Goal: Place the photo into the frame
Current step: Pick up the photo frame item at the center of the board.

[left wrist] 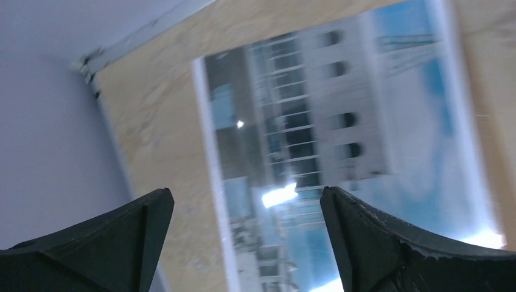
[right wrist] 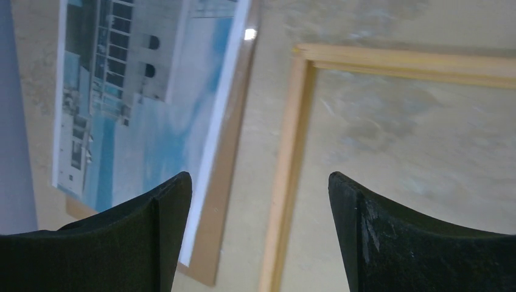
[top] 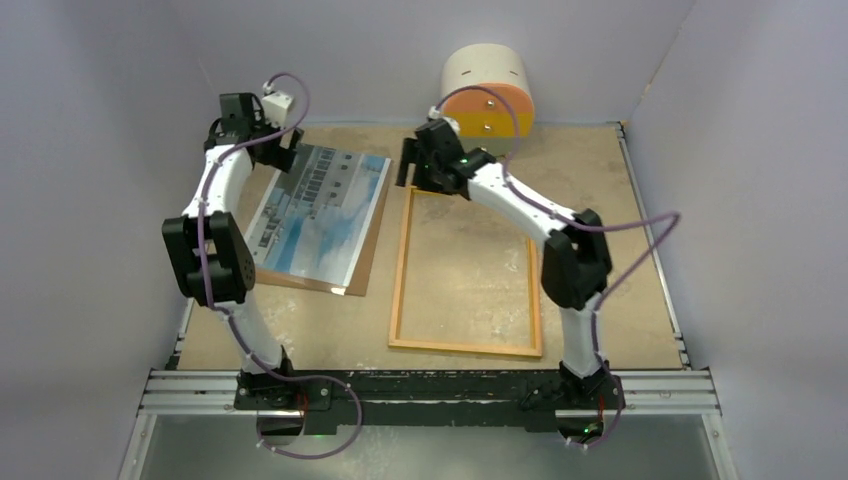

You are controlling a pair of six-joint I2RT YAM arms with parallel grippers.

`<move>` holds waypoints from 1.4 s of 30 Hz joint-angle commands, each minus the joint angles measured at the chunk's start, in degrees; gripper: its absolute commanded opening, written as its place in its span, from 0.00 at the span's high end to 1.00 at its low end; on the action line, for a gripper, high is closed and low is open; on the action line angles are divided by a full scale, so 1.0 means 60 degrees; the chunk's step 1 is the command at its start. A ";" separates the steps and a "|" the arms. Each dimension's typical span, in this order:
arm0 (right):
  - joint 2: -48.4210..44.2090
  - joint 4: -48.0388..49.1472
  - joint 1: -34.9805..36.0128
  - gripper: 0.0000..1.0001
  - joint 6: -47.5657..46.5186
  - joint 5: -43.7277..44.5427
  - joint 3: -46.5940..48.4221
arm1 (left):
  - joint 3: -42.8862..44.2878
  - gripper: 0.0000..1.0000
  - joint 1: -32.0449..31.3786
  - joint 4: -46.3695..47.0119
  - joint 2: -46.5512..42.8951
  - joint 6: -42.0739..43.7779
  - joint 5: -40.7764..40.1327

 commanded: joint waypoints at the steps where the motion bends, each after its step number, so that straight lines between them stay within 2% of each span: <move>1: 0.1895 0.0199 0.0245 0.16 0.0437 -0.0954 0.2158 | 0.0126 0.02 0.0875 0.0173 0.0900 -0.0365 -0.2059; 5: 0.3516 0.0251 0.0331 0.17 0.0869 -0.1545 0.3438 | -0.0814 0.05 0.1014 0.1704 0.1100 -0.0302 -0.3734; 9: 0.4359 0.0387 0.0421 0.17 0.1294 -0.1872 0.3956 | -0.1473 0.08 0.1021 0.3006 0.1291 -0.0154 -0.5152; 15: 0.4887 0.0797 0.0469 0.17 0.1816 -0.2193 0.3908 | -0.1900 0.09 0.1056 0.4266 0.1567 -0.0143 -0.6082; 22: 0.5179 0.0825 0.0495 0.17 0.2359 -0.1967 0.3686 | -0.1703 0.07 0.1036 0.3850 0.2371 -0.0443 -0.5614; 30: 0.5641 0.0814 0.0528 0.17 0.2780 -0.2347 0.3862 | -0.2120 0.02 0.1033 0.2930 0.2707 -0.0382 -0.4239; 37: 0.5349 0.2186 0.0130 0.18 0.3830 -0.3318 0.2647 | -0.3873 0.02 0.0890 0.3063 0.1537 0.0387 -0.3331; 42: 0.5215 0.2514 -0.0192 0.19 0.3910 -0.3189 0.2577 | -0.5612 0.00 0.0516 0.4274 0.0930 0.1334 -0.3757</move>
